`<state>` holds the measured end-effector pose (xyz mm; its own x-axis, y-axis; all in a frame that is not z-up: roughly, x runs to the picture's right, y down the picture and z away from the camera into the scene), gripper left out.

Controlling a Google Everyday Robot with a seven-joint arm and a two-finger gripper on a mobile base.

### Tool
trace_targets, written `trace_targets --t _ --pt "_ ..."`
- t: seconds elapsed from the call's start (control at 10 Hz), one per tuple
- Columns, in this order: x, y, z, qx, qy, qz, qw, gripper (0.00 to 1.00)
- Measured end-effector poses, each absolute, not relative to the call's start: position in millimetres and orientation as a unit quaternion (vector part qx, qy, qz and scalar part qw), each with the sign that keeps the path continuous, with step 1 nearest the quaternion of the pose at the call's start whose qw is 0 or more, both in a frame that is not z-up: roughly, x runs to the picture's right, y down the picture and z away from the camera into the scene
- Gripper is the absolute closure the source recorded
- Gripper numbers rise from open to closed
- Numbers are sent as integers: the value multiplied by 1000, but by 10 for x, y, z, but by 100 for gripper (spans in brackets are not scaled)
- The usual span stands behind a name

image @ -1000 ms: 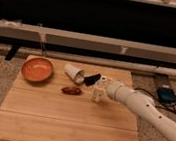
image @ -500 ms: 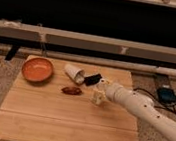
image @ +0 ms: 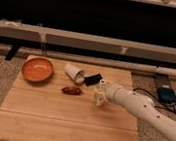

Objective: Stand the bottle upright

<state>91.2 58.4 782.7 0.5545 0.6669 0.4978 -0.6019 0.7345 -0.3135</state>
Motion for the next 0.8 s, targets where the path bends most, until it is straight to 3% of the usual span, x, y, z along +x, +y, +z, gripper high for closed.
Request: trace_targets --t 0.8 --pt "1109 380 7354 -116 -326 345 872 20"
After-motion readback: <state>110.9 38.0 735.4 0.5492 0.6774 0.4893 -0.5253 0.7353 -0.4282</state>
